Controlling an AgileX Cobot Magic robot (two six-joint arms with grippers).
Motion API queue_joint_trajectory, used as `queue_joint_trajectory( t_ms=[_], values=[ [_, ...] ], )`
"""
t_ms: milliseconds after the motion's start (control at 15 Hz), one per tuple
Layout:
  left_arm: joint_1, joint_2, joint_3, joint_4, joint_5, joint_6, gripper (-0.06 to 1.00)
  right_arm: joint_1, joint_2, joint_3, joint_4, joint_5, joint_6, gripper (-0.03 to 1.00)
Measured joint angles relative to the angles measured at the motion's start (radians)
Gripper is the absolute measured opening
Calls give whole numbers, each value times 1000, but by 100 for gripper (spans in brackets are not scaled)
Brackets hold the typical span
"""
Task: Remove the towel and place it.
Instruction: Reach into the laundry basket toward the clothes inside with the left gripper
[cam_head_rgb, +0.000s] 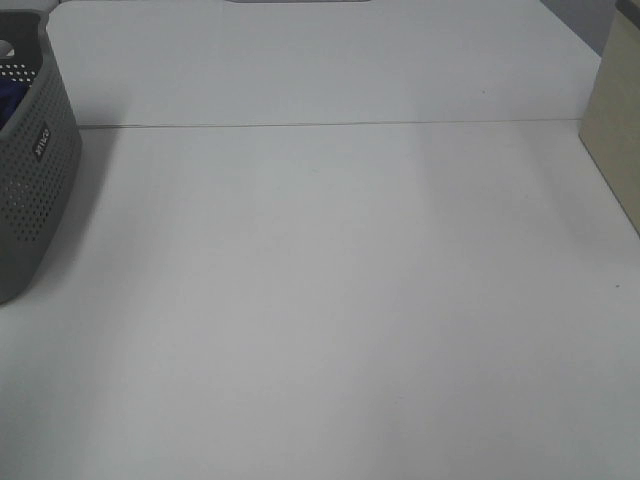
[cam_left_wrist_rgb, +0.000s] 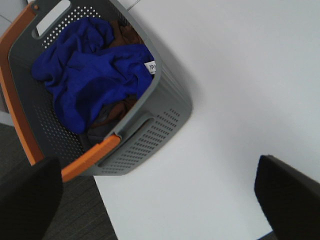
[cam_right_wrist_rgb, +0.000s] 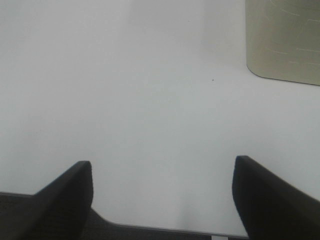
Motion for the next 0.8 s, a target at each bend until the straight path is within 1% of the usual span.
queue_joint_trajectory(
  t_ms=[67,133,267,400,533,667,800],
  values=[
    [0,71,-52,1,0,59,99,0,0,0,0,0,0,77],
    [0,109,-81,6,0,92,99,0,0,0,0,0,0,77],
    [0,242,-183,47,1,202,99,0,0,0,0,0,0,77],
    [0,381,-276,124,1,276,99,0,0,0,0,0,0,77],
    [0,492,-346,226,1,309,99,0,0,0,0,0,0,77],
    [0,609,-380,331,0,334,99,0,0,0,0,0,0,77],
    [0,710,-384,404,1,358,99,0,0,0,0,0,0,77]
  ],
)
